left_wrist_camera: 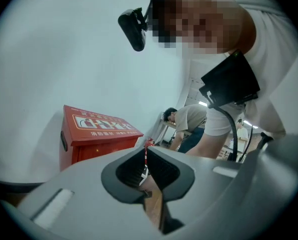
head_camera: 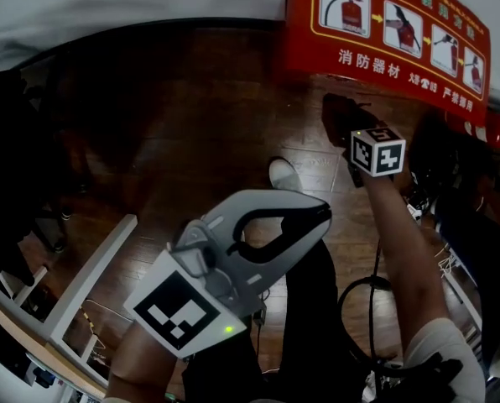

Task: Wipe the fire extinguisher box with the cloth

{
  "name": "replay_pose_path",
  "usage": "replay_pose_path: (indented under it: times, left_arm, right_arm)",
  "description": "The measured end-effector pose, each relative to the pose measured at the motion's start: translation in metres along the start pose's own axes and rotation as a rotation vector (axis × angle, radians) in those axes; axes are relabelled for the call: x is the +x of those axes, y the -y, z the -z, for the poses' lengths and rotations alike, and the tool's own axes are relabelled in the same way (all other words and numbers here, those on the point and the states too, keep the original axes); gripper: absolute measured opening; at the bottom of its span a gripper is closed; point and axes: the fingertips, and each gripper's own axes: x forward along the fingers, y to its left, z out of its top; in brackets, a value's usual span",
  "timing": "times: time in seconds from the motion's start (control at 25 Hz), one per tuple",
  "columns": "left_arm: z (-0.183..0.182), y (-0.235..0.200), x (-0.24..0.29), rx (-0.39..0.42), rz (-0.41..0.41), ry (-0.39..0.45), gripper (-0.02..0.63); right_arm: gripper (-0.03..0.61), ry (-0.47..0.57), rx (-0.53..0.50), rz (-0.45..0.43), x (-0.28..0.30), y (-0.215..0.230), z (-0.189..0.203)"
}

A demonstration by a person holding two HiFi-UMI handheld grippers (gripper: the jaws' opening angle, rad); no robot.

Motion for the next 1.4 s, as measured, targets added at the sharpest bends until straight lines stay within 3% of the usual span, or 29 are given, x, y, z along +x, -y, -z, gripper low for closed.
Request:
replay_pose_path:
  times: [0.28,0.52,1.04,1.24,1.4]
  left_arm:
    - [-0.031,0.028,-0.026,0.011,-0.003,0.025,0.011]
    - [-0.033,0.027,-0.041,0.008,-0.026,0.033,0.012]
    - [0.03,-0.021,-0.049,-0.071,-0.13,0.055,0.011]
    - [0.045,-0.03,-0.052,-0.093,-0.155,0.067,0.011]
    - [0.043,-0.029,-0.056,-0.099,-0.176,0.08,0.011]
  right_arm:
    - [0.094,0.194,-0.044,-0.087,-0.096,-0.077,-0.085]
    - [0.094,0.264,-0.005,-0.085,-0.083,-0.088,-0.123]
    - [0.094,0.114,0.153,-0.055,0.077,-0.057,-0.038]
    - [0.094,-0.005,0.109,-0.026,0.129,-0.035,-0.005]
    - [0.094,-0.09,0.084,-0.042,0.138,-0.032,0.005]
